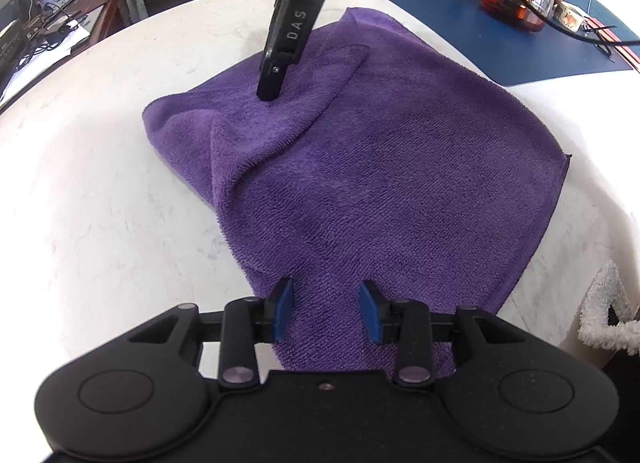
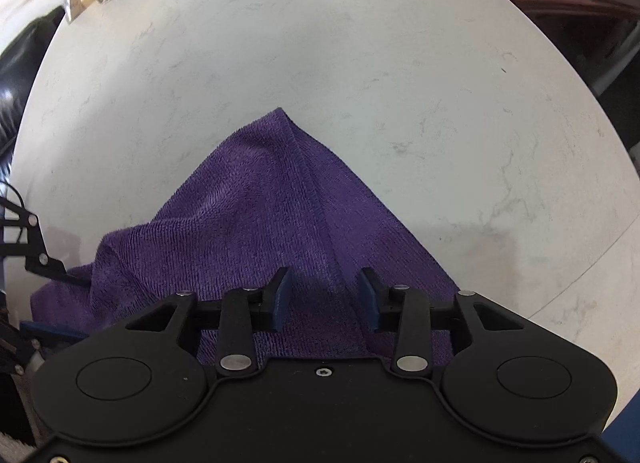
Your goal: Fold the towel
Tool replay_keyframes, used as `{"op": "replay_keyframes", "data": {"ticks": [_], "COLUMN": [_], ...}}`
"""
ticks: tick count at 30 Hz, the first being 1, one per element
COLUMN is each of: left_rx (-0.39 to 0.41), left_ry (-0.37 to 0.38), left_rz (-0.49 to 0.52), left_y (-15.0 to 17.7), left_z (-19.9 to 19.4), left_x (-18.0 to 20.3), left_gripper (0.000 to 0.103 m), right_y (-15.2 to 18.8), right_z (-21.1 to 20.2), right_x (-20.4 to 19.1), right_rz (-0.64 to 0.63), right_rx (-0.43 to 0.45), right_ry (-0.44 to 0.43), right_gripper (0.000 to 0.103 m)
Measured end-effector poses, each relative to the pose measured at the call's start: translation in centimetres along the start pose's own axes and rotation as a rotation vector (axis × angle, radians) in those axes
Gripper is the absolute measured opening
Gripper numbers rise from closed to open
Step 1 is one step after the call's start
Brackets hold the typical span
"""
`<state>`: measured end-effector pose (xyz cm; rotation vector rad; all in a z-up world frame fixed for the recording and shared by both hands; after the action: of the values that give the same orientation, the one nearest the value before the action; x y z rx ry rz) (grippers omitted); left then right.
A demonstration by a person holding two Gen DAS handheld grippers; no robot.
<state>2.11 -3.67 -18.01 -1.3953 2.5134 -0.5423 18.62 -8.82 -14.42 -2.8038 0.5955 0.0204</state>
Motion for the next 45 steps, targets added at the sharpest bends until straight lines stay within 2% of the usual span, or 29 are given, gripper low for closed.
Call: {"op": "replay_keyframes", "data": {"ticks": [1, 2, 3, 8, 12, 20, 28, 33, 40, 43, 45], "left_rx": [0.000, 0.000, 0.000, 0.002, 0.003, 0.002, -0.009, -0.008, -0.016, -0.023, -0.026], "left_ry": [0.000, 0.000, 0.000, 0.000, 0.000, 0.000, 0.007, 0.003, -0.002, -0.002, -0.002], "left_rz": [0.001, 0.001, 0.001, 0.000, 0.001, 0.000, -0.012, -0.009, 0.008, 0.009, 0.008], "left_y": [0.0, 0.0, 0.0, 0.0, 0.1, 0.0, 0.0, 0.5, 1.0, 1.1, 1.2], "left_z": [0.0, 0.0, 0.0, 0.1, 0.1, 0.1, 0.0, -0.1, -0.2, -0.3, -0.3], "left_x": [0.0, 0.0, 0.0, 0.0, 0.0, 0.1, -0.1, 0.4, 1.5, 1.6, 1.5], "left_gripper": [0.035, 0.036, 0.036, 0.036, 0.036, 0.036, 0.036, 0.037, 0.039, 0.040, 0.040], "right_y": [0.0, 0.1, 0.1, -0.2, -1.4, -6.4, -9.5, -10.2, -10.0, -9.8, -9.7], "right_z": [0.0, 0.0, 0.0, -0.6, -2.2, -3.7, -2.9, -1.5, 1.2, 1.9, 2.0], "right_x": [-0.1, -0.2, -0.3, -0.6, -0.3, -0.5, -1.2, -1.4, -0.9, -0.7, -0.6], "right_rz": [-0.014, -0.019, -0.025, -0.026, 0.027, 0.064, 0.077, 0.080, 0.058, 0.039, 0.028], "right_rx": [-0.005, -0.009, -0.014, 0.002, 0.076, 0.197, 0.262, 0.265, 0.236, 0.228, 0.228], "right_ry": [-0.003, -0.007, -0.012, -0.062, -0.134, -0.206, -0.276, -0.270, -0.186, -0.137, -0.108], "right_gripper": [0.017, 0.005, 0.004, 0.004, 0.004, 0.003, 0.004, 0.004, 0.004, 0.009, 0.019]}}
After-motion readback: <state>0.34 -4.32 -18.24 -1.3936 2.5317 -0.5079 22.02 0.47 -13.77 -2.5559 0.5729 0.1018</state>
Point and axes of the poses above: each gripper's, at about its wrist camera, not at the fingertips, and z roughly the way its jaws point, x to its right, y to its underside, the point moved 8 cm from there along z, roughly the way its jaws point, and after that the axes turned 2 degrees about -x, right-handed, at the moved point
